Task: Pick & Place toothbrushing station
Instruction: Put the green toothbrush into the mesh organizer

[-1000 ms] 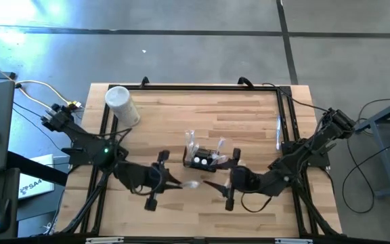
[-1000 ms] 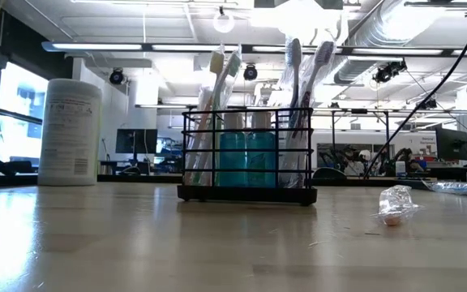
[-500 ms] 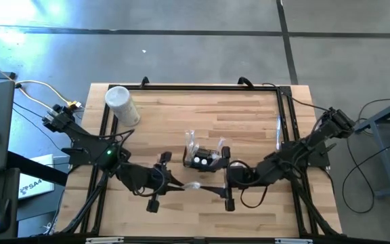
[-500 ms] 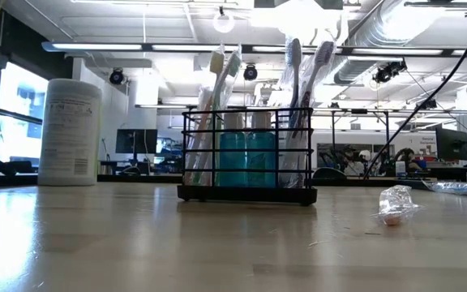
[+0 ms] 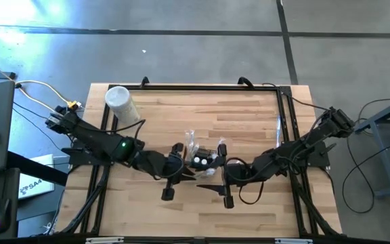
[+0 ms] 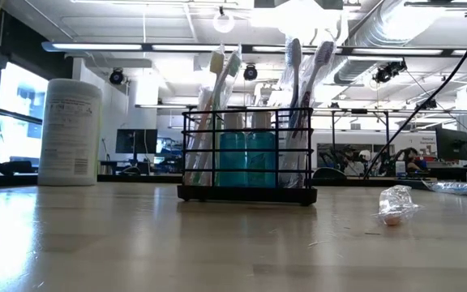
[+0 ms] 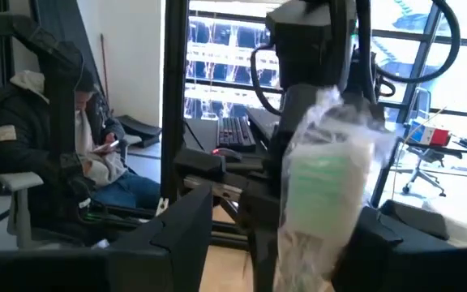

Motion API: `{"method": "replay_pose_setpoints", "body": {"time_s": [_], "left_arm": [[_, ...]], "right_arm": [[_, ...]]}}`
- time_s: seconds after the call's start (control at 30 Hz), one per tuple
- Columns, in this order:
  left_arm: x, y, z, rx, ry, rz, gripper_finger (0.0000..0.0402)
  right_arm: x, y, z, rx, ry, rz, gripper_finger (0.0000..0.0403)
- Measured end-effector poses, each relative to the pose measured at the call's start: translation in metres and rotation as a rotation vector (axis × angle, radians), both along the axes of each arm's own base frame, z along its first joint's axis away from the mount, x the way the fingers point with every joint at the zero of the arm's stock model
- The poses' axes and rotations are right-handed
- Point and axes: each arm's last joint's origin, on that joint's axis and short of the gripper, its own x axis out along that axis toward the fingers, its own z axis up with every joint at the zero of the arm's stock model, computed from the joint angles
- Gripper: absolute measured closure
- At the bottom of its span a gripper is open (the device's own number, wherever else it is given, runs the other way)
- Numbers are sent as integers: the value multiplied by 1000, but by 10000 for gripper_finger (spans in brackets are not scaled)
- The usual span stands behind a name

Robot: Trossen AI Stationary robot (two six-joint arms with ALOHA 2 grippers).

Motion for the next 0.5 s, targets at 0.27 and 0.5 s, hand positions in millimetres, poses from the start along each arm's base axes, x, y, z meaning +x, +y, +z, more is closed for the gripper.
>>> {"method": "replay_pose_setpoints", "body": {"time_s": [0.27, 0.5], "left_arm": [[0, -1, 0, 21, -4, -15, 383], [-1, -1, 0, 24, 2, -23, 382]], "right_arm": [[0, 0, -5, -28, 47, -18, 279], [0, -1, -10, -53, 91, -51, 379]]}}
